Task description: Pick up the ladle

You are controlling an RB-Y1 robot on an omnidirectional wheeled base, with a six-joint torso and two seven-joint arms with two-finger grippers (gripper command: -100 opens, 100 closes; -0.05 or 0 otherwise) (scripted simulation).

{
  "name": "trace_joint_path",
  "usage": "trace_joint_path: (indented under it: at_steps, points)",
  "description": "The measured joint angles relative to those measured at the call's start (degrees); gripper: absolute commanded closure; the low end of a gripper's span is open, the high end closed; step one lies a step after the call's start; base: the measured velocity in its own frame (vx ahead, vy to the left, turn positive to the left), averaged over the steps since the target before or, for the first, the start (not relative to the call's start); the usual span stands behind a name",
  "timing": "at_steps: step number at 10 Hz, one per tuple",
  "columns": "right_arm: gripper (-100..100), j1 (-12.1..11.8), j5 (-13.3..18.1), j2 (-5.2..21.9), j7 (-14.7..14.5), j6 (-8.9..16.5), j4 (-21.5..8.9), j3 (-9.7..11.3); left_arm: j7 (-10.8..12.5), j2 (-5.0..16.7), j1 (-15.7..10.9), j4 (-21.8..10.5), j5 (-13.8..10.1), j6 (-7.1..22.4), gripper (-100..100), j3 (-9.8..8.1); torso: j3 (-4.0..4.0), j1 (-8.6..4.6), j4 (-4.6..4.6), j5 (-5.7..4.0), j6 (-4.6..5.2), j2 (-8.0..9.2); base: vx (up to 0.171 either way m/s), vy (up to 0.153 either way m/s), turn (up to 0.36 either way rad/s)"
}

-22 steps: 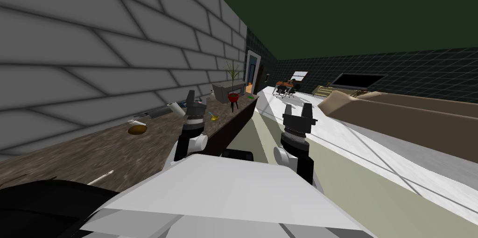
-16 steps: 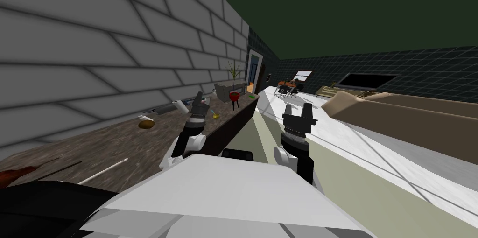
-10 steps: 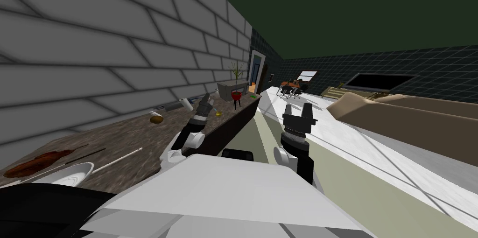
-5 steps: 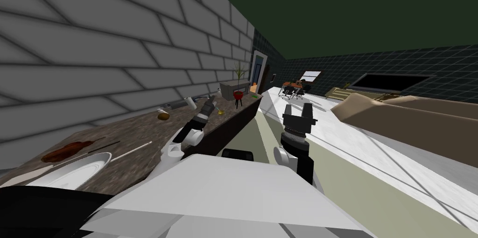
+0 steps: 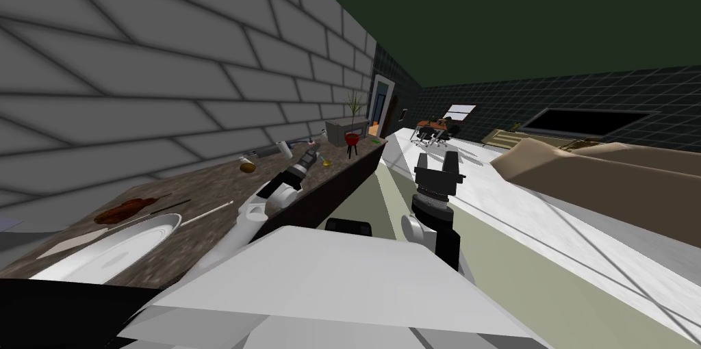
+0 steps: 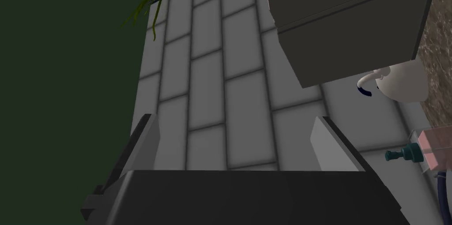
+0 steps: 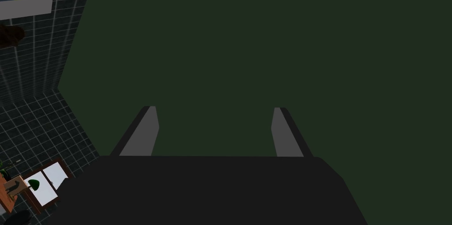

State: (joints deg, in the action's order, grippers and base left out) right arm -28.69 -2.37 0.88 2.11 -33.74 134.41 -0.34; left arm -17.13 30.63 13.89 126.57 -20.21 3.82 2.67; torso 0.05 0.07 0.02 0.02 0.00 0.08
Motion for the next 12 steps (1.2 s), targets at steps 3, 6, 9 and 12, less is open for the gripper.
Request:
trace_joint_path:
  at_steps: [3, 6, 9, 12]
  points:
    - [0, 0.0, 0.0, 0.0, 0.0, 0.0, 0.0, 0.0, -3.01, 2.71, -2.0, -2.54, -3.87, 3.69, -100, 0.57, 0.0, -0.02, 0.0, 0.0, 0.01, -0.01, -0.023, 0.016, 0.019]
    - [0, 0.0, 0.0, 0.0, 0.0, 0.0, 0.0, 0.0, -6.59, 5.35, -4.92, -5.72, -8.07, 8.1, -100, 1.21, -0.01, -0.01, 0.0, 0.0, 0.01, -0.03, -0.017, 0.018, 0.009]
    - [0, 0.0, 0.0, 0.0, 0.0, 0.0, 0.0, 0.0, -9.61, 8.12, -7.47, -8.94, -12.42, 12.53, -100, 1.48, -0.03, -0.03, -0.01, 0.0, 0.0, -0.06, -0.009, 0.015, -0.004]
    - [0, 0.0, 0.0, 0.0, 0.0, 0.0, 0.0, 0.0, -13.39, 10.78, -10.33, -12.72, -17.02, 17.13, -100, 2.04, -0.05, -0.03, -0.02, 0.0, 0.02, -0.08, -0.007, 0.014, -0.013]
